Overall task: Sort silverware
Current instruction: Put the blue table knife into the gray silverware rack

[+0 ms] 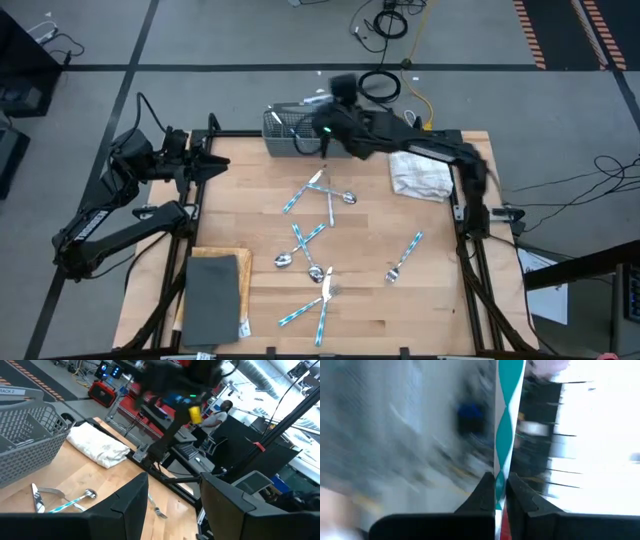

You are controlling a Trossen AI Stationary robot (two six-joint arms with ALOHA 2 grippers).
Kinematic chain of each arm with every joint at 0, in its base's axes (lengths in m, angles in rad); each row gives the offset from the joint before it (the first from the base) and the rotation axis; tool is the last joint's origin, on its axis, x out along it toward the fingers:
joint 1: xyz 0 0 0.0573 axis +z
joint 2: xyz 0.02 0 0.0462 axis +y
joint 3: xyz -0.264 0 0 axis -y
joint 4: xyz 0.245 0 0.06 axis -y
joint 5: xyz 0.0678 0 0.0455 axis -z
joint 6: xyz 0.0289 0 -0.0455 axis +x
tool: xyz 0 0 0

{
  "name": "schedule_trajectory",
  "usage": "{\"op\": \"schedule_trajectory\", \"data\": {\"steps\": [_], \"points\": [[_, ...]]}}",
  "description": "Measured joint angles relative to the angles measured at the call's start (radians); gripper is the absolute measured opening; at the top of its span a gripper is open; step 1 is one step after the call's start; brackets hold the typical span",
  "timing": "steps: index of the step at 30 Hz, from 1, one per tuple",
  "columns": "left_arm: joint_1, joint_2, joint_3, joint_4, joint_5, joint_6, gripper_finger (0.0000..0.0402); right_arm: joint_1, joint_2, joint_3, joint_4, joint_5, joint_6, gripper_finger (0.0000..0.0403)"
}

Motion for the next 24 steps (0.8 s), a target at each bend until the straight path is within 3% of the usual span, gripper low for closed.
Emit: {"op": "schedule_trajectory", "data": {"steps": [2,4,10,13,24], "points": [[0.000,0.000,0.000,0.000,-0.007,0.007,0.0183,-0.029,0.074,0.035,0.094,0.117,-0.287,0.0000],[0.000,0.000,0.000,0.000,-0.026,0.023,0.0183,-0.048,0.127,0.044,0.149,0.115,-0.431,0.0000],[0.000,0.000,0.000,-0.017,-0.114,0.038,0.0183,-0.055,0.248,0.046,0.287,0.096,-0.567,0.0000],[0.000,0.000,0.000,-0.023,-0.140,0.049,0.0183,-0.058,0.293,0.045,0.385,0.044,-0.730,0.0000],[0.000,0.000,0.000,-0.023,-0.176,0.079,0.0183,-0.065,0.261,0.047,0.496,-0.090,-0.993,0.0000]]}}
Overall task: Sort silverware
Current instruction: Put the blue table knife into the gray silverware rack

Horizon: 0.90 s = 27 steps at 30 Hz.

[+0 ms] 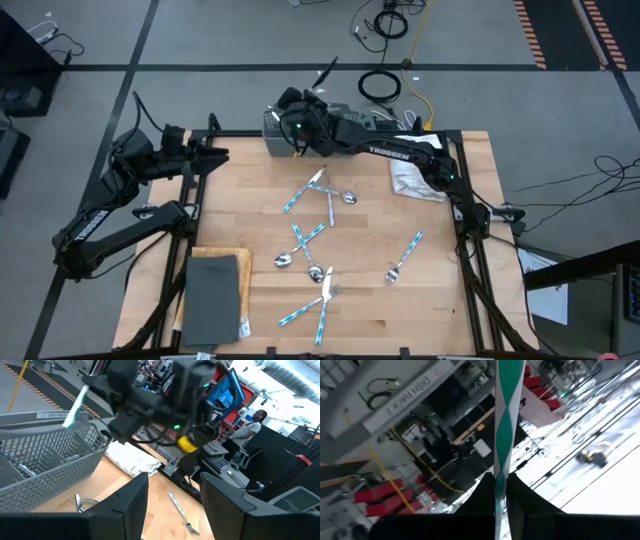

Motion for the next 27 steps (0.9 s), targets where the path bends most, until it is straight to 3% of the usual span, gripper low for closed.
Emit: {"op": "schedule_trajectory", "data": {"steps": [6,12,23,27], "points": [[0.000,0.000,0.000,0.000,-0.002,0.067,0.0183,-0.007,-0.048,0.000,0.077,-0.164,-0.261,0.0000],[0.000,0.000,0.000,0.000,-0.011,0.132,0.0183,-0.009,-0.046,0.000,0.148,-0.252,-0.465,0.0000],[0.000,0.000,0.000,0.000,-0.034,0.219,0.0183,-0.070,-0.042,-0.120,0.171,-0.222,-0.513,0.0000],[0.000,0.000,0.000,0.000,-0.049,0.261,0.0183,-0.073,-0.043,-0.236,0.309,-0.224,-0.567,0.0000]]}}
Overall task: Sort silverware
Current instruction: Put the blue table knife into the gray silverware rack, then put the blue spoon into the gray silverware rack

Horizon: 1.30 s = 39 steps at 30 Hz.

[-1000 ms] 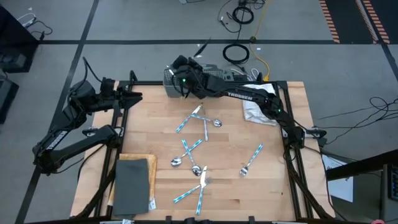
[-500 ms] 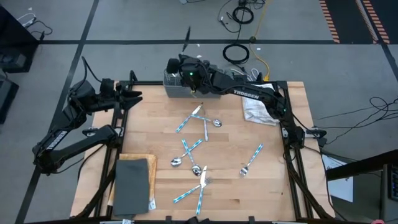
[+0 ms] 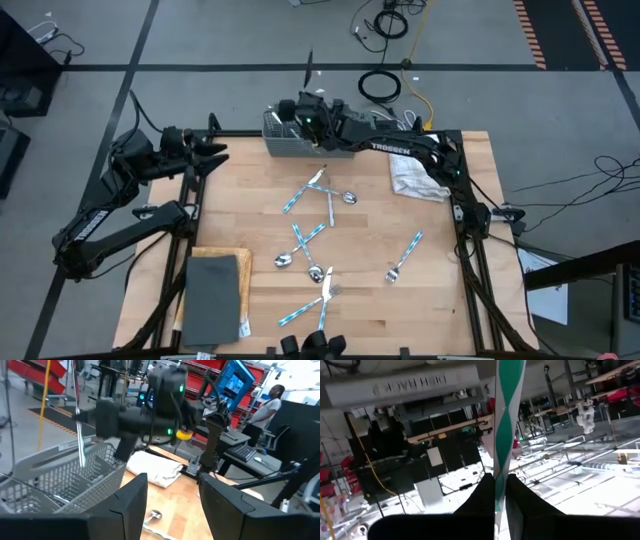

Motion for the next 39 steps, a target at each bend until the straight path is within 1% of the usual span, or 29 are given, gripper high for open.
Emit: {"op": "schedule_trajectory", "data": {"steps": [3,7,10,19,24,27,31,35,39], "points": [[0.000,0.000,0.000,0.000,-0.017,0.007,0.0183,-0.001,0.002,-0.076,0.137,-0.006,-0.032,0.0000],[0.000,0.000,0.000,0.000,-0.021,0.007,0.0183,-0.005,0.000,-0.132,0.165,-0.003,-0.052,0.0000],[0.000,0.000,0.000,0.000,-0.021,0.010,0.0183,-0.010,0.001,-0.157,0.152,-0.002,-0.060,0.0000],[0.000,0.000,0.000,0.000,-0.058,0.032,0.0183,-0.014,0.000,-0.157,0.088,0.000,-0.054,0.0000],[0.000,0.000,0.000,0.000,-0.062,0.032,0.0183,-0.016,0.000,-0.157,-0.012,0.002,0.007,0.0000],[0.000,0.000,0.000,0.001,-0.062,0.032,0.0183,-0.017,0.000,-0.157,-0.042,-0.001,0.050,0.0002],[0.000,0.000,0.000,0.005,-0.062,0.032,0.0183,-0.017,0.004,-0.157,-0.034,-0.004,0.095,0.0028],[0.000,0.000,0.000,0.006,-0.063,0.032,0.0183,-0.017,0.004,-0.157,-0.036,-0.025,0.147,0.0071],[0.000,0.000,0.000,0.006,-0.063,0.032,0.0183,-0.017,0.004,-0.157,-0.036,-0.031,0.161,0.0111]]}}
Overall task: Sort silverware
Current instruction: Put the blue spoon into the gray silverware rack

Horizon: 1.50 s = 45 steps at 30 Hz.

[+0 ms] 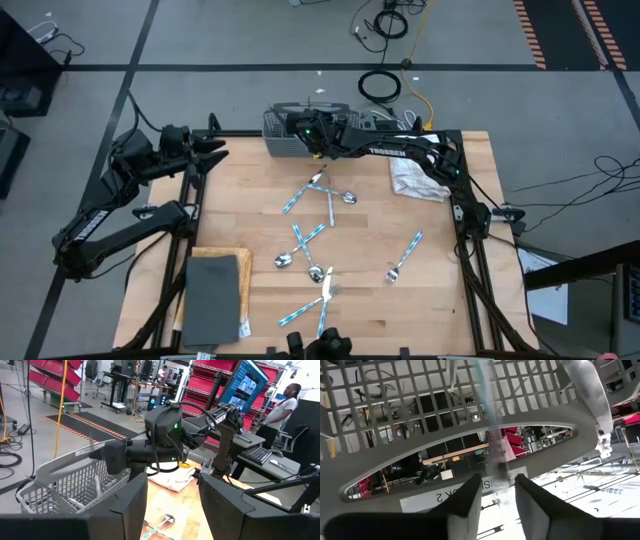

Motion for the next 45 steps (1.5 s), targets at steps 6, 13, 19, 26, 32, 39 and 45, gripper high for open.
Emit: {"op": "schedule_trajectory", "data": {"steps": [6,13,19,26,32,39,45], "points": [[0.000,0.000,0.000,0.000,-0.004,0.000,0.0183,0.001,0.000,0.004,0.030,0.028,0.074,0.0143],[0.000,0.000,0.000,0.003,-0.011,-0.073,0.0183,0.035,-0.095,0.069,0.157,0.063,0.233,0.0140],[0.000,0.012,0.000,-0.008,-0.011,-0.192,0.0183,0.075,-0.278,0.121,0.036,0.287,0.831,0.0135],[-0.004,0.114,0.000,-0.034,0.134,-0.291,0.0183,0.087,-0.579,0.124,-0.964,-0.192,2.265,0.0137],[-0.129,0.267,0.000,-0.179,0.200,-0.047,0.0183,0.152,-0.636,0.121,-1.253,-0.466,2.478,0.0137],[-0.417,0.476,0.002,-0.144,0.184,0.263,0.0183,0.236,-0.629,0.089,-1.274,-0.470,2.518,0.0137],[-0.602,0.668,0.055,-0.145,0.026,0.542,0.0183,0.291,-0.629,0.037,-1.387,-0.471,2.568,0.0137]]}}
